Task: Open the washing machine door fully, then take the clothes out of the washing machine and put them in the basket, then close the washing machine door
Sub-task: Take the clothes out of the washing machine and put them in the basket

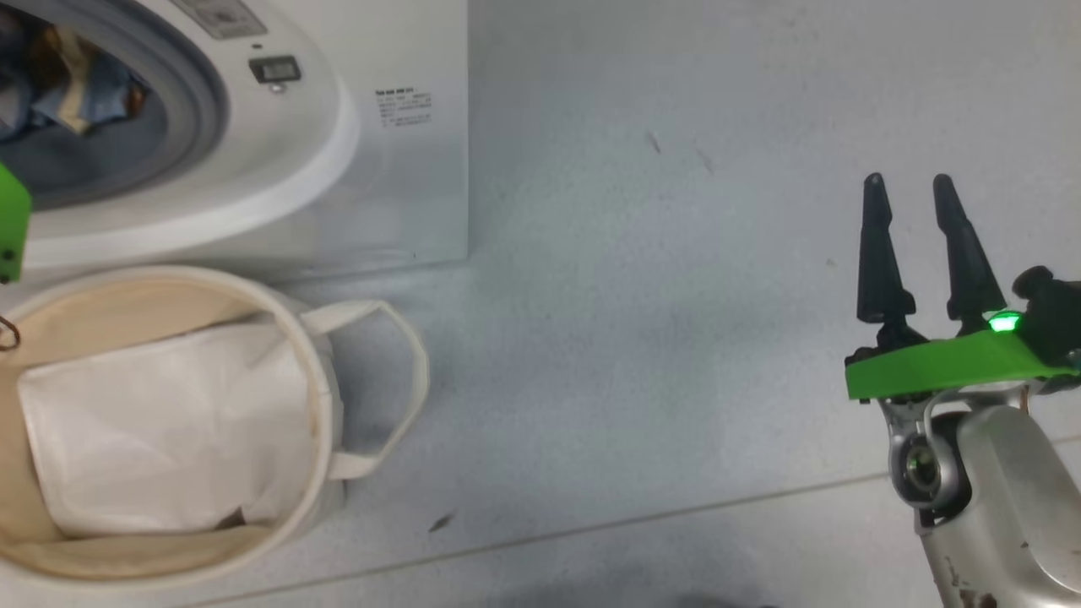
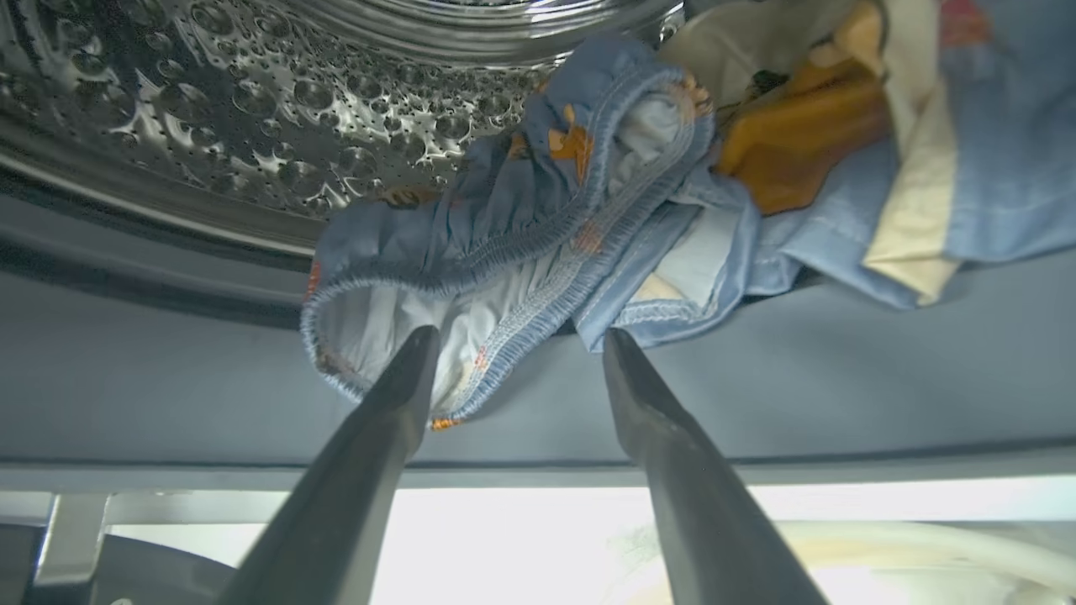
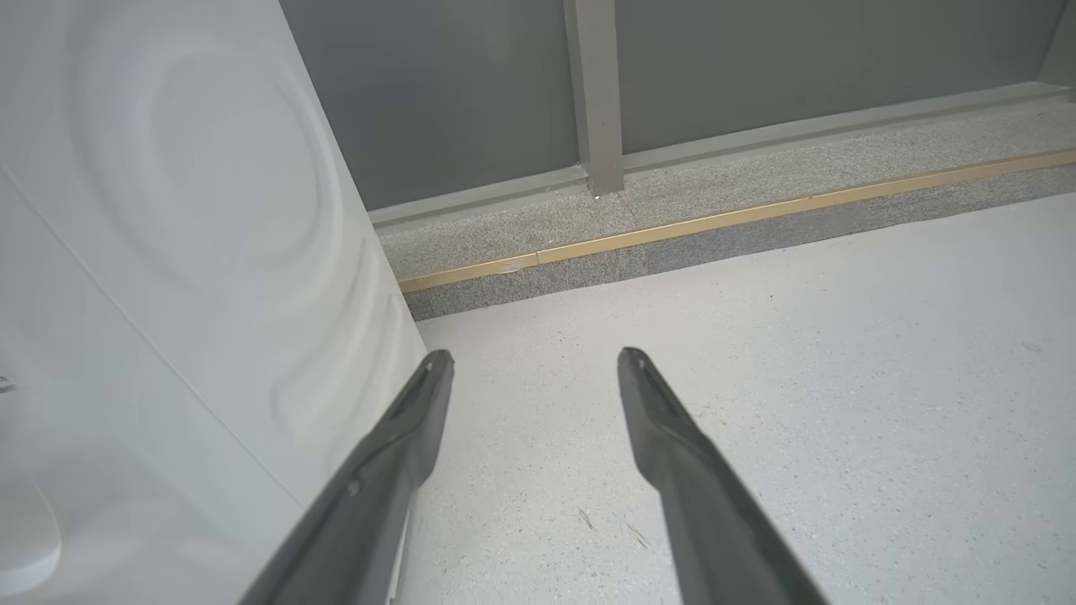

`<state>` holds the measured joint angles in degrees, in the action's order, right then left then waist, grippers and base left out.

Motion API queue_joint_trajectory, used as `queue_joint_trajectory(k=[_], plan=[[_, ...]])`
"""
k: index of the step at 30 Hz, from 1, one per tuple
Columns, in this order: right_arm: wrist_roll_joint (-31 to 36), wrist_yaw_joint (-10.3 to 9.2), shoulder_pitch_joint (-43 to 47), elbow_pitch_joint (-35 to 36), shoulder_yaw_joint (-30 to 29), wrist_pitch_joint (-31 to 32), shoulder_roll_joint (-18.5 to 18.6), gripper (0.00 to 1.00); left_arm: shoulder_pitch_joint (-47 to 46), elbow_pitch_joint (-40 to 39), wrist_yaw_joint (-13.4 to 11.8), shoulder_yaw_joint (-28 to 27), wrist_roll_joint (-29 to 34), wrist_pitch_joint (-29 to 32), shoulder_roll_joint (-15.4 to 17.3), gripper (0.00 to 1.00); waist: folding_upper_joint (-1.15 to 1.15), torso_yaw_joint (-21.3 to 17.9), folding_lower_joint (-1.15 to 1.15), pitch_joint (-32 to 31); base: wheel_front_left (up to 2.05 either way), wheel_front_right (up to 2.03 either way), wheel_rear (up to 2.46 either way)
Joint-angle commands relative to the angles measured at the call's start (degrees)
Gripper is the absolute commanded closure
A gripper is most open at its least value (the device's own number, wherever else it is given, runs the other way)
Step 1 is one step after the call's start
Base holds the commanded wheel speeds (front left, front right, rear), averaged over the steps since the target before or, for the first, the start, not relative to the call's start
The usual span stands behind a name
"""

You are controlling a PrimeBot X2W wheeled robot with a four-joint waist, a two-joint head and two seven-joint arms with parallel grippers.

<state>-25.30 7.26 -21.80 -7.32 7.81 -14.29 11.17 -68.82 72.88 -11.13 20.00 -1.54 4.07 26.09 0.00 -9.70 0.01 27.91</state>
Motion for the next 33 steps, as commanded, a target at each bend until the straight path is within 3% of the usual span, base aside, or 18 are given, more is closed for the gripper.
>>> queue_joint_trajectory(k=[1,7,14,28,29,30,33], plan=[[0.4,0.23,-0.4,2.3,0.4,-0.7,0.8,0.0,-2.3,-0.8,-0.3,-0.7,0.3,0.2,3.7,0.0,0.0,0.0,-0.01,1.7,0.0,0.0,0.0],[0.6,0.23,-0.7,3.3,-0.6,-0.7,1.0,0.0,-5.3,0.1,0.1,1.0,1.3,3.3,4.9,0.0,0.0,0.4,-0.01,4.5,0.0,0.0,0.0],[1.0,0.23,-0.8,4.6,-1.7,-0.7,1.3,0.0,-8.0,0.6,-1.7,1.0,1.0,4.7,6.8,0.0,0.0,0.4,-0.01,7.1,0.0,0.0,0.0],[1.2,0.23,-0.4,6.2,-3.1,-0.7,1.8,0.0,-9.3,0.9,-1.7,0.1,-1.9,0.9,7.5,0.02,0.0,1.0,-0.01,10.7,0.0,0.0,0.0],[1.1,0.23,-0.3,6.2,-3.2,-0.7,1.9,0.0,-9.3,0.9,-1.7,0.2,-2.0,0.7,7.4,0.86,0.0,1.0,-0.01,10.8,0.0,0.0,0.0],[1.1,0.23,-0.3,6.3,-3.3,-0.7,2.0,0.0,-9.4,0.9,-1.6,0.2,-2.1,0.4,7.3,1.0,0.0,1.1,-0.01,10.9,0.0,0.0,0.0],[1.1,0.23,-0.3,6.3,-3.4,-0.7,2.0,0.0,-9.4,1.0,-1.5,0.2,-2.5,0.0,7.0,1.0,0.0,1.2,-0.01,10.9,0.0,0.0,0.0]])
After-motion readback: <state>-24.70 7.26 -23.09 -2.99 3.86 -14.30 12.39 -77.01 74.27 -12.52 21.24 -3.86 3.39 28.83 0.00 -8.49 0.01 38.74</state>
